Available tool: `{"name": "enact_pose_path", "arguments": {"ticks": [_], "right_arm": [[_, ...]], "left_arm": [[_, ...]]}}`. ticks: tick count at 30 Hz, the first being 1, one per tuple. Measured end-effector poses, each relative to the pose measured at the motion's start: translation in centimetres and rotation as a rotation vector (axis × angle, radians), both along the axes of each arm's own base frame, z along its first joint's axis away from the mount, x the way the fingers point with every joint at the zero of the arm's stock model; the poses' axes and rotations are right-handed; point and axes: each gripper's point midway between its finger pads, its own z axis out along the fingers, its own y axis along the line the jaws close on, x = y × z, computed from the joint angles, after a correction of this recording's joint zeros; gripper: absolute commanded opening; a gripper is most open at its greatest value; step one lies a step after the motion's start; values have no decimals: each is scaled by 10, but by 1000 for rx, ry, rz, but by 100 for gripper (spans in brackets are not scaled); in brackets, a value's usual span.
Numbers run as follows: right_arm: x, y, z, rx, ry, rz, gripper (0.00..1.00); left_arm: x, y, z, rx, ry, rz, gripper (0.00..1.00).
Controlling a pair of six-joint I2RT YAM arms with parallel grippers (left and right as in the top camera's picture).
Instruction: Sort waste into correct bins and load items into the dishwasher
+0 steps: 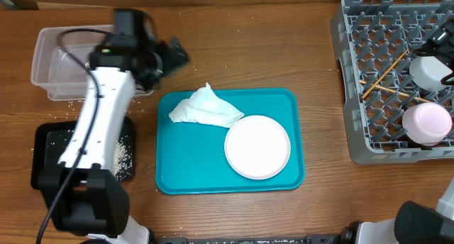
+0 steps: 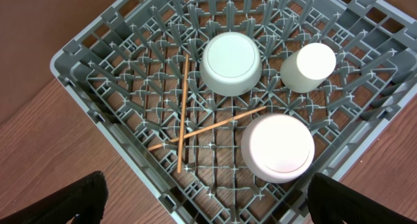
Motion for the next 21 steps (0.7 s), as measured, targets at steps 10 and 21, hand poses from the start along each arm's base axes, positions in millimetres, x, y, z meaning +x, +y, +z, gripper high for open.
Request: {"name": "enact_pose_path", "arguments": {"ticks": [10, 21], "right_arm": [[0, 0, 0, 0, 0, 0, 100], [0, 0, 0, 0, 0, 0, 100]], "left_arm": [[-42, -92, -84, 92, 244, -74, 85], [-52, -77, -158, 242, 401, 152, 80]]}}
